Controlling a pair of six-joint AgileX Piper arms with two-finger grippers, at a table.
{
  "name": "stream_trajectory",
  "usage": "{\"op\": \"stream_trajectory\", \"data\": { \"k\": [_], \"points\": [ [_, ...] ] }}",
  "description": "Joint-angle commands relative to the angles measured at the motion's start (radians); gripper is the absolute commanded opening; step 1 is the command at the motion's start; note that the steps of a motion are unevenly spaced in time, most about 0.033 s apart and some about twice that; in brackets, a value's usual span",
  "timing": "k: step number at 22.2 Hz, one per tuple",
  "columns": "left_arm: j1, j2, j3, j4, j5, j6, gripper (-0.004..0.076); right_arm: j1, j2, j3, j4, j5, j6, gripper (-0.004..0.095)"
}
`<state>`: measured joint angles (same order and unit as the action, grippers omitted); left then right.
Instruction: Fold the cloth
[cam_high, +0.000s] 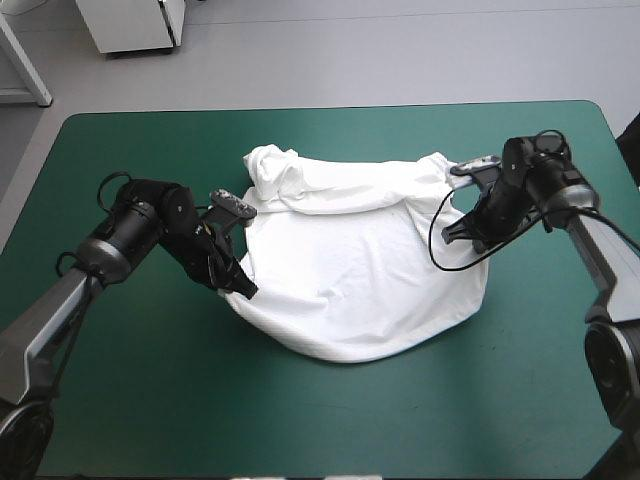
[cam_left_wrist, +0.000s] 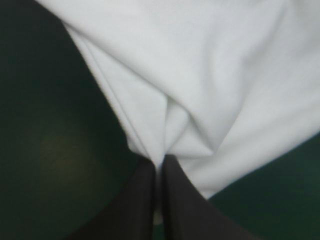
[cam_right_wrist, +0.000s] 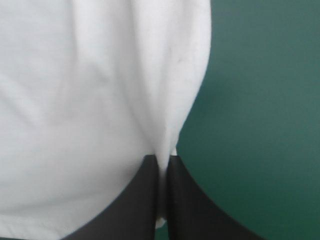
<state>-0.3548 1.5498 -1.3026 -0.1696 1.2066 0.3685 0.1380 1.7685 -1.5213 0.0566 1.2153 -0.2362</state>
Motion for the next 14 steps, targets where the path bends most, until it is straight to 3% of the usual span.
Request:
{"op": "stream_trajectory", "data": {
  "k": [1,8,14],
  "points": [
    [-0.004,-0.136,-0.14,0.027,0.081,-0.034,-0.0022,-0.001,-0.2,-0.117,0.037,0.034,0.009,-0.0013],
    [-0.004,-0.263,-0.415,0.068,0.081,-0.034,-0.0022,-0.001,-0.372,-0.342,0.045,0.034,0.026,-0.0013],
    [-0.004,-0.309,-0.841,0.061,0.021,-0.018,-0.0022,-0.001,-0.468,-0.674,0.126,-0.048,0.039,-0.0013]
  ]
}}
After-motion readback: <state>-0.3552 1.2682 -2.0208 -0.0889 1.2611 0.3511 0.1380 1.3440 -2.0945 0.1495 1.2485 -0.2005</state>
